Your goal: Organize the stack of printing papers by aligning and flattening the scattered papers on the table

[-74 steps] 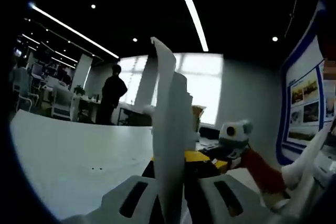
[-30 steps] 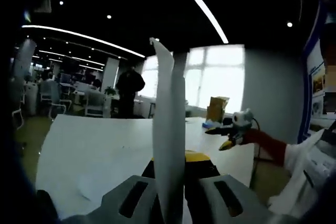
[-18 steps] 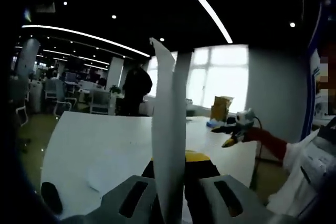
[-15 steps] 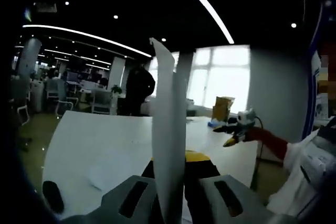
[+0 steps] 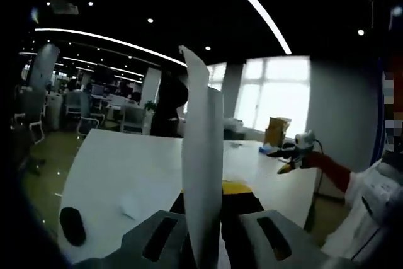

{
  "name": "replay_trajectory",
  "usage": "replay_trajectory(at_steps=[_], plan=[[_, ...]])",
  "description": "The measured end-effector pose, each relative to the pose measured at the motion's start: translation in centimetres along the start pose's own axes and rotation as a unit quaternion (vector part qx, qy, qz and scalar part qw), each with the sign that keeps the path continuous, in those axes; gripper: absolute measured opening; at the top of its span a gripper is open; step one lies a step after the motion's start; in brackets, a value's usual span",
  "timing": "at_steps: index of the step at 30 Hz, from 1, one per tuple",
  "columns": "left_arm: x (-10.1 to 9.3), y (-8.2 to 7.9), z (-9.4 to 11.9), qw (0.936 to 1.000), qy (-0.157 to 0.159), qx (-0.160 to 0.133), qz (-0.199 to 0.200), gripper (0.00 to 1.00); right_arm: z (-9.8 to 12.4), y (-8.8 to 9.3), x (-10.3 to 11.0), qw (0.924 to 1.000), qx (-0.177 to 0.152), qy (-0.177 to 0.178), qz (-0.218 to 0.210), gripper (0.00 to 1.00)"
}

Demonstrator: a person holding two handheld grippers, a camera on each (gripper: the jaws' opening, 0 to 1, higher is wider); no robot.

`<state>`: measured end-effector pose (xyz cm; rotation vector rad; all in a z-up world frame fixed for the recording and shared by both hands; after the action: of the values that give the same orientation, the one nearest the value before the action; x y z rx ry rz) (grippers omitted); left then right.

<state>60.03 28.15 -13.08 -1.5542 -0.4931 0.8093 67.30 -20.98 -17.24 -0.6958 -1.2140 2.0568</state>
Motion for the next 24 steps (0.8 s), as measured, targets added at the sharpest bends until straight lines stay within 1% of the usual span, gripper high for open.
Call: replay_trajectory(at_steps=[6,11,13,17,20,24], plan=[[0.0,0.4,0.7,1.0,-0.004,-0.003,0.003,0.06,0.0,-0.2,-0.6,0.9999,-0.006,0.008,-0.013,0.9],[0.3,0.4,1.2,0.9999,-0.011,-0.003,0.003,0.06,0.0,-0.3,-0.8,0.9999,0.0,0.011,-0.007,0.9],[0.6,0.4,1.3,0.9999,-0.013,-0.003,0.006,0.06,-0.2,-0.3,-1.1,0.9999,0.002,0.011,-0.008,0.9],[0.6,0.5,1.3,0.9999,-0.013,-0.003,0.007,0.06,-0.9,-0.1,-1.7,0.9998,0.014,0.013,-0.011,0.9],[0.6,0.5,1.4,0.9999,-0.013,-0.004,0.007,0.06,-1.3,-0.3,-1.8,0.9997,0.022,0.011,-0.01,0.9],[0.7,0.6,1.6,0.9999,-0.014,-0.005,0.009,0.06,-1.8,-0.7,-2.2,0.9997,0.02,0.011,-0.007,0.9]])
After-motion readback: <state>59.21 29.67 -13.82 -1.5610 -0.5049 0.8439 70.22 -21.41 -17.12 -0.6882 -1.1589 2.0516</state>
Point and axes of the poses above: the point that each gripper's makers call its tool centre point, and the gripper's own axes: z roughly backward along the fingers, x roughly to its left, y roughly out of its underside, the point moved 8 cm from there along z, roughly backward along the fingers, and after that the axes turned 1 degree about -z, right-handed, at the moved point
